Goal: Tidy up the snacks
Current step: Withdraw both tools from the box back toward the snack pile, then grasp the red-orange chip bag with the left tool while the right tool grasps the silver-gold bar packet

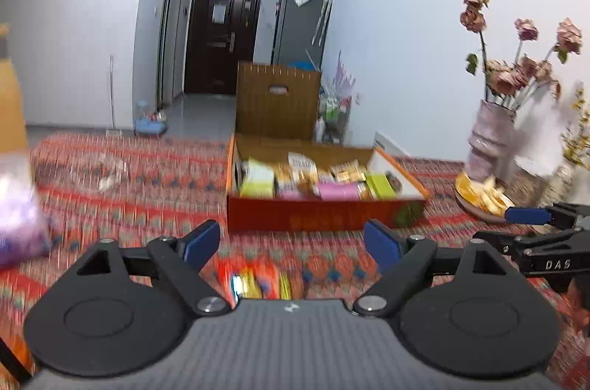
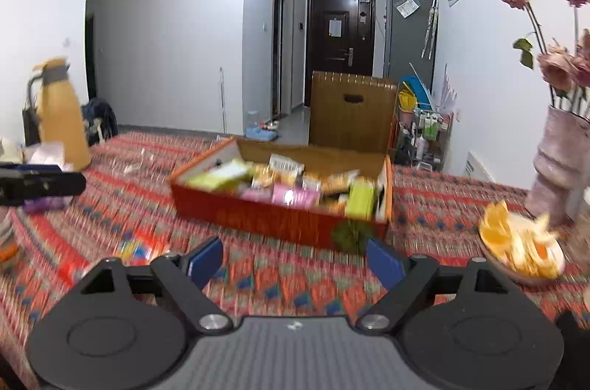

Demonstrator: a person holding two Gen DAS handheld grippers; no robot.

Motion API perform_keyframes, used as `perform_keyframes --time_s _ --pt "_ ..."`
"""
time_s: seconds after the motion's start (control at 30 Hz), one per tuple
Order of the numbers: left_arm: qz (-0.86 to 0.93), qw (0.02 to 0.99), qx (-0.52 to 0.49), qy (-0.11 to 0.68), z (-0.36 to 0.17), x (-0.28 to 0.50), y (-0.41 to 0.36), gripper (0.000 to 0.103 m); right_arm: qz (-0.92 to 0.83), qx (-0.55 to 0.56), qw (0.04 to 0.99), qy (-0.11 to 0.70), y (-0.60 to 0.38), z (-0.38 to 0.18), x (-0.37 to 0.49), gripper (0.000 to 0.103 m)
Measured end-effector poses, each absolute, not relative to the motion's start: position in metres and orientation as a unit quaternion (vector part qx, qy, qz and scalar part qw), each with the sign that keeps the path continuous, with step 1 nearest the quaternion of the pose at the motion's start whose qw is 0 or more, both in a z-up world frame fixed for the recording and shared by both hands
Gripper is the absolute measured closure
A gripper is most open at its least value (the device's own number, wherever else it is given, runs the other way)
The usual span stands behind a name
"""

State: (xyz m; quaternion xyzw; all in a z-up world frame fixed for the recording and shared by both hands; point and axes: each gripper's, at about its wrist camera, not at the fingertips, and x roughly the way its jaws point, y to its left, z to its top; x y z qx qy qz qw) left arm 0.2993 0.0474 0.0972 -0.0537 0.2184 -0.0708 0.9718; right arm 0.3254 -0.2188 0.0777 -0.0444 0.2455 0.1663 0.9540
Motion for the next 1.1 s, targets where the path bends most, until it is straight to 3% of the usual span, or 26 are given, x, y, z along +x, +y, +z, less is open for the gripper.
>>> perform_keyframes --time_s 0.37,0.57,1.1 --pt "-0.047 0.962 -0.059 0.264 0.047 0.181 0.047 0.006 0.13 -0.032 0.946 0.295 -0.232 0.034 0.192 0.016" --pt "-0.022 0.956 -0.064 0.287 0.028 0.154 0.055 0.006 0.138 0.001 0.935 0.328 -0.233 0.011 0.146 0.015" --pt "-0.031 0.955 -0.053 0.29 0.025 0.193 0.052 0.005 0.084 0.007 0.938 0.337 -0.252 0.002 0.174 0.015"
